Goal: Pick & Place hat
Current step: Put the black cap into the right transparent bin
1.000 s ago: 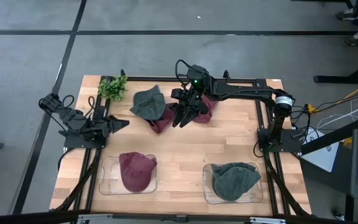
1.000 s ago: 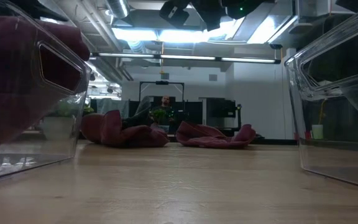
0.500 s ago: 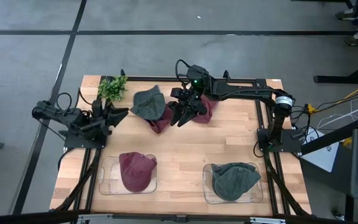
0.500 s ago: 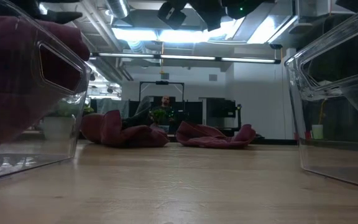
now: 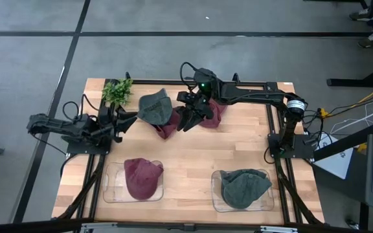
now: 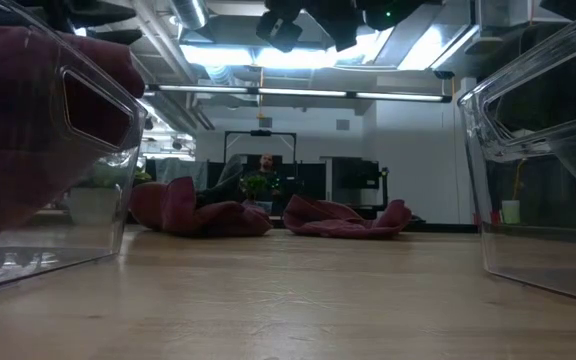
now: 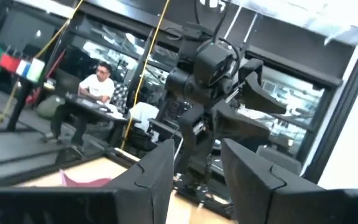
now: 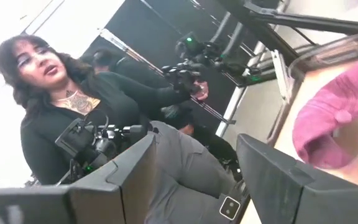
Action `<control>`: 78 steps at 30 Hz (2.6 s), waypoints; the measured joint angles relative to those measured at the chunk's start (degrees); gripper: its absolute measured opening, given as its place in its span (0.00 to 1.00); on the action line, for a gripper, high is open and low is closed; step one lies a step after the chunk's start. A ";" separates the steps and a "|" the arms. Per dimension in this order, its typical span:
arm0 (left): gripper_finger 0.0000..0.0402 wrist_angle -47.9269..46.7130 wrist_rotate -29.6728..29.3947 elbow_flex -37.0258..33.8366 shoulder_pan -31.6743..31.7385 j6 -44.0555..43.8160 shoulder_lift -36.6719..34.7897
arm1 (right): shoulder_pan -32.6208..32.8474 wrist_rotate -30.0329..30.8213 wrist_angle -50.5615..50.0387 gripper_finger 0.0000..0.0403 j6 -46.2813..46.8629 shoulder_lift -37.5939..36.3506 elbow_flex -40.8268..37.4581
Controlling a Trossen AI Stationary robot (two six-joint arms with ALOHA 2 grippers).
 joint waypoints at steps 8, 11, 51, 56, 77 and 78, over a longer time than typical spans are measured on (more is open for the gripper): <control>0.32 -4.16 9.05 0.00 8.84 0.63 -0.01 | 0.00 1.59 -7.20 0.55 -1.27 0.00 0.00; 0.32 -7.54 14.53 0.00 12.51 -1.94 -0.01 | 0.00 2.68 -7.04 0.55 -1.10 0.00 0.00; 0.32 -24.78 16.23 -1.73 15.89 -0.37 2.71 | -0.02 1.56 -9.25 0.55 -2.53 0.00 0.00; 0.32 -24.75 16.28 -1.73 15.89 -0.40 4.29 | -0.02 5.71 -13.19 0.55 -7.81 0.00 0.00; 0.32 -24.79 16.43 -1.73 15.89 -0.42 4.41 | 6.08 71.70 -57.60 0.55 -51.23 -1.49 6.45; 0.32 -24.79 16.43 -1.73 15.89 -0.44 4.41 | 6.24 73.26 -56.94 0.55 -51.95 -1.49 6.81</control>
